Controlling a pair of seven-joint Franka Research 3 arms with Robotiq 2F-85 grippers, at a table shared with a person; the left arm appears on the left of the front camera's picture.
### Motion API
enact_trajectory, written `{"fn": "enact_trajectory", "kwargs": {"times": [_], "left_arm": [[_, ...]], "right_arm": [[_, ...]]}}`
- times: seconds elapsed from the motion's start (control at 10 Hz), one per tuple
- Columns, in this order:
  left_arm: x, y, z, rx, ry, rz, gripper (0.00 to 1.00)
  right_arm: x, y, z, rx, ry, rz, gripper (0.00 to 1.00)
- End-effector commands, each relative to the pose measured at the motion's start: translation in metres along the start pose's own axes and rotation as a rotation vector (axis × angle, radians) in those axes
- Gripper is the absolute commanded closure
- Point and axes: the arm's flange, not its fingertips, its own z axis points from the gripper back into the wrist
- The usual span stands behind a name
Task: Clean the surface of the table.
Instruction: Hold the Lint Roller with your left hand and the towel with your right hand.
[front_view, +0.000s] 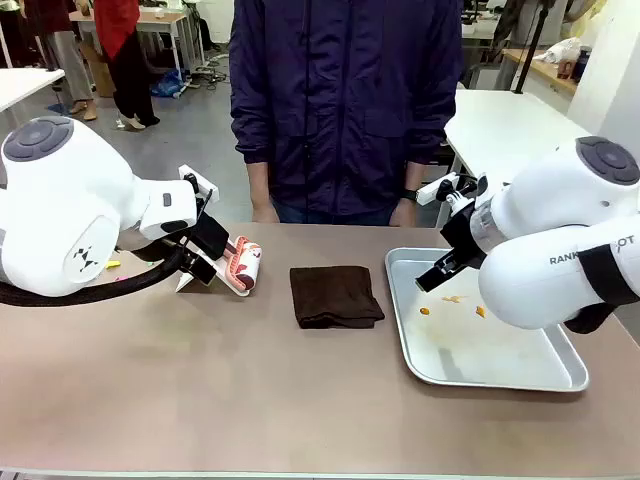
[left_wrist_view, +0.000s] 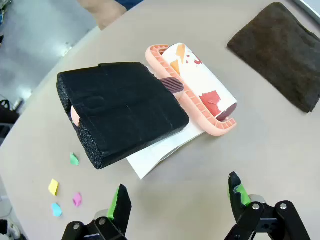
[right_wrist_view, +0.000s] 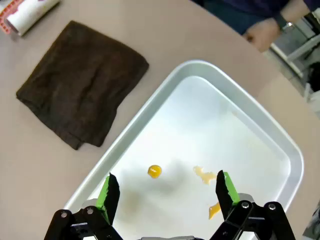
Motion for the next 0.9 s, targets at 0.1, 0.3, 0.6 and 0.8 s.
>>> {"fn": "enact_trajectory", "kwargs": {"times": [0.1,0.3,0.6,0.8], "left_arm": [[0.0000,0.0000,0.0001,0.000,0.000,0.000,0.00],[0.0000,0.0000,0.0001,0.000,0.000,0.000,0.00],[0.0000,0.0000,0.0001,0.000,0.000,0.000,0.00],[0.0000,0.0000,0.0001,0.000,0.000,0.000,0.00]], "right_arm": [[0.0001,0.0000,0.0001,0.000,0.000,0.000,0.00],[0.0001,0.0000,0.0001,0.000,0.000,0.000,0.00],[0.0001,0.0000,0.0001,0.000,0.000,0.000,0.00],[0.0001,0.0000,0.0001,0.000,0.000,0.000,0.00]]}}
